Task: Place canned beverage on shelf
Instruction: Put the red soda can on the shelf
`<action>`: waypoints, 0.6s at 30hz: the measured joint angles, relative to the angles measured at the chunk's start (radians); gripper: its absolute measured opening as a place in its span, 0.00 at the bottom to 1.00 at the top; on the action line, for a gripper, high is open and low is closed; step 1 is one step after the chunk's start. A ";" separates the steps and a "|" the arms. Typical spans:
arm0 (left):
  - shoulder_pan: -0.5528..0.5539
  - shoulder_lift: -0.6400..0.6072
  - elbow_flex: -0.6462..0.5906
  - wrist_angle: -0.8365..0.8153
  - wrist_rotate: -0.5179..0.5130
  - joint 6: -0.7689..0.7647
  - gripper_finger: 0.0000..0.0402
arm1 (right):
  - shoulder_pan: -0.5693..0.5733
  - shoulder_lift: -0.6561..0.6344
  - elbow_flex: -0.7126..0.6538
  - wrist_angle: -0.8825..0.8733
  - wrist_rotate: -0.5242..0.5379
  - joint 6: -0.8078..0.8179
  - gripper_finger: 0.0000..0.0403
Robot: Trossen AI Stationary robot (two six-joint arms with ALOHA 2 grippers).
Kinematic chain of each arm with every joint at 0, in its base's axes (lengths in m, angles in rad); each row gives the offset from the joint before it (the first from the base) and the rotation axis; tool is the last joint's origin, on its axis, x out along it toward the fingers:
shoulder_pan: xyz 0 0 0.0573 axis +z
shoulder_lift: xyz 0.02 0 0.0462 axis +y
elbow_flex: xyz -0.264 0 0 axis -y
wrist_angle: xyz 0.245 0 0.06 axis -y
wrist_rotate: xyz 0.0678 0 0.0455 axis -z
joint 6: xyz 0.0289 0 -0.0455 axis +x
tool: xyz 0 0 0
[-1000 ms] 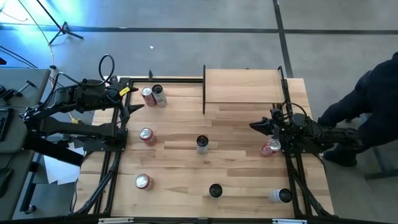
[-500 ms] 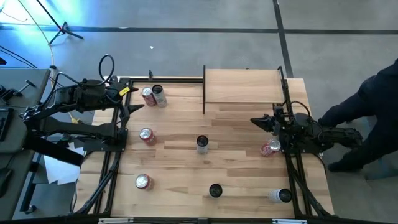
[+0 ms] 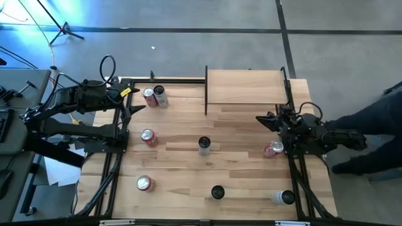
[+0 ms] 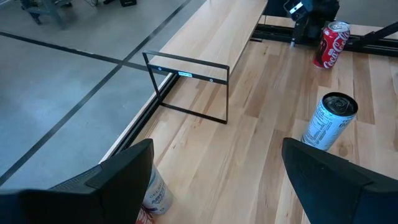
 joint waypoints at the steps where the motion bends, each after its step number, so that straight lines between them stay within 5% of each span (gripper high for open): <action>1: 0.000 0.000 0.000 0.000 0.000 0.000 0.83 | 0.000 0.000 0.005 -0.001 -0.003 0.007 0.32; 9: 0.000 0.000 0.000 0.000 0.000 0.000 0.83 | 0.000 0.061 0.295 -0.439 -0.081 -0.088 0.27; 18: 0.000 0.000 0.000 0.000 0.000 0.000 0.83 | 0.000 0.381 0.786 -1.239 -0.217 -0.134 0.18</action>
